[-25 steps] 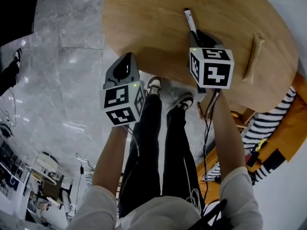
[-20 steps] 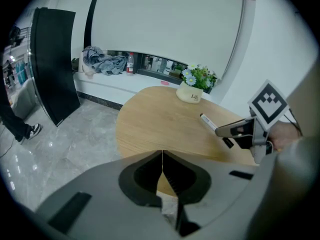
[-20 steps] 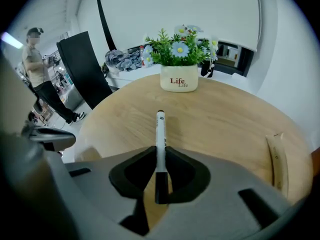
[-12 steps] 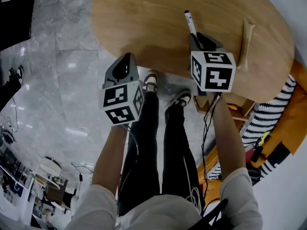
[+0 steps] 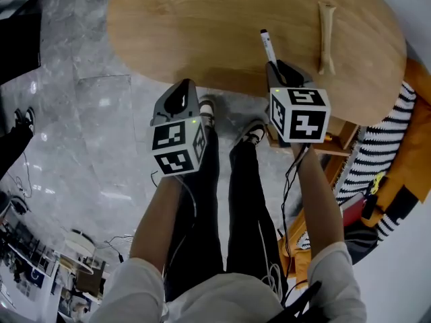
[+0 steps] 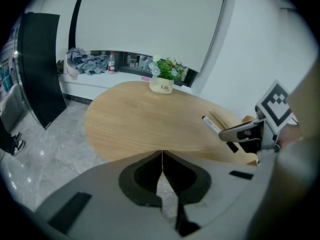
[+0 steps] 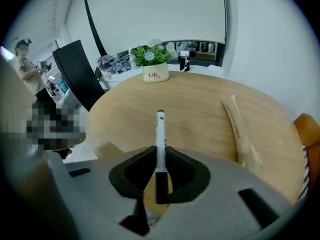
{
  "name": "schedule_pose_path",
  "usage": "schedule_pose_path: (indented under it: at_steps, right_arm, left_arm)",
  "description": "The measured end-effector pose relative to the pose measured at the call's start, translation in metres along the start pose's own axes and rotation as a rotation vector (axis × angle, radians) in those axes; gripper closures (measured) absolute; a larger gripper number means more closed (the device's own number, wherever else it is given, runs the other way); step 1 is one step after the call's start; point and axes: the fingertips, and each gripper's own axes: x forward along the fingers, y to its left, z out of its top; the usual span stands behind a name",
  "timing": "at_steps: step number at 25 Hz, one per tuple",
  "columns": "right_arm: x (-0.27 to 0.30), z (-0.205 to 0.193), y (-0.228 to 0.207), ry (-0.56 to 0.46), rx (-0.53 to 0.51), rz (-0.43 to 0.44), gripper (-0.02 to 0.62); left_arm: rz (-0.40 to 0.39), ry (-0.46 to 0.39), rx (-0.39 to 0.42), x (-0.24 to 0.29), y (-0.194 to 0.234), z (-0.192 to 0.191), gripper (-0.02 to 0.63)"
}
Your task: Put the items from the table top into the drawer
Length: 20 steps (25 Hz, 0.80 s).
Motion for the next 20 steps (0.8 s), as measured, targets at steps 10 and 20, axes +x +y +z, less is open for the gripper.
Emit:
schedule_pose_path:
  at_steps: [10, 20]
  right_arm:
    - [-0.05, -0.065, -0.035, -0.002, 0.073, -0.027, 0.537]
    - [-0.101, -0.144, -0.085, 0.005, 0.212, -0.094, 0.537]
  left_arm:
    - [-0.077, 0.037, 0.091, -0.007, -0.071, -0.03, 0.595]
    - [-0.168, 0.077, 0.204, 0.0, -0.153, -0.053, 0.595]
